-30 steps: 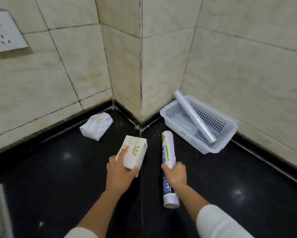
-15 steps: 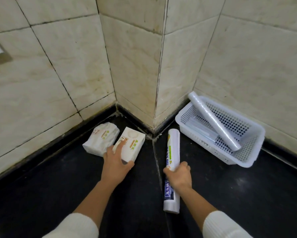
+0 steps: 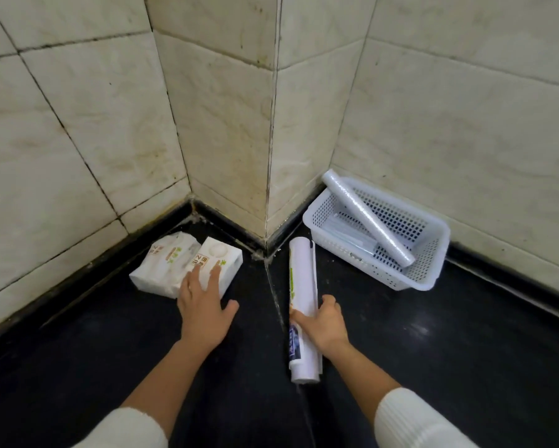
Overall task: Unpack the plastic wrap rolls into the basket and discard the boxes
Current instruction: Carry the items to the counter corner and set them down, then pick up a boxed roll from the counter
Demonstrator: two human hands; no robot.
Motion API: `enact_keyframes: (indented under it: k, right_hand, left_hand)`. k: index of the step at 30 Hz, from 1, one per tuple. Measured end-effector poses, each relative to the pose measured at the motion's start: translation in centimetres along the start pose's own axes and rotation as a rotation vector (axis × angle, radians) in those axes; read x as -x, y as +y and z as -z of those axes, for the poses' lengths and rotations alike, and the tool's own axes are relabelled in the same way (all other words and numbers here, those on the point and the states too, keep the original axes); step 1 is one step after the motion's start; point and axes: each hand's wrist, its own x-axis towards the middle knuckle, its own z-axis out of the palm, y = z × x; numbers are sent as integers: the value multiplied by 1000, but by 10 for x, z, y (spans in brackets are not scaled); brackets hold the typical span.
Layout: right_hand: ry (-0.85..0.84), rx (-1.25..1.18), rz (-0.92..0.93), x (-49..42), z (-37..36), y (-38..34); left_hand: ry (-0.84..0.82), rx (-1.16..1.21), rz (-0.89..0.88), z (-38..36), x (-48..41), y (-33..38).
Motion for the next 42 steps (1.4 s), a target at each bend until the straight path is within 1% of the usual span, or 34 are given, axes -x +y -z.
enact_keyframes:
  k: [4,7,10,13,18,22,26,31,36,42]
  right_hand:
    - [100,7,43,24,40,24]
    - [166,41,5,50,78,63]
    - [220,82,-43,77,121,116]
    - [313,106,-116,106,171,175]
    - [449,90,-237,161,253,285]
    - [505,105,-276,208,315,383]
    - [505,150,-295,258,379,483]
    - [572,215,-373,322,454,585]
    - [617,275,-510,353,504,653]
    - [570,263,-615,358,525,698]
  left_hand:
    - [-39,60,-150,-20,37,67]
    - [-100,109,-287,-49,82,123]
    - [-226,122,-423,-81,130,177]
    - [-345,124,-534,-109,174,231]
    - [-444,121,-668,-152,254,323]
    - [-482,132,-743,-195,340,398]
    - [-526,153,-733,-238,436,470]
    - [-615,129,-763,-280,538,536]
    - [-660,81,-829,-308,598,583]
    - [-699,21,-853,-343,628,612]
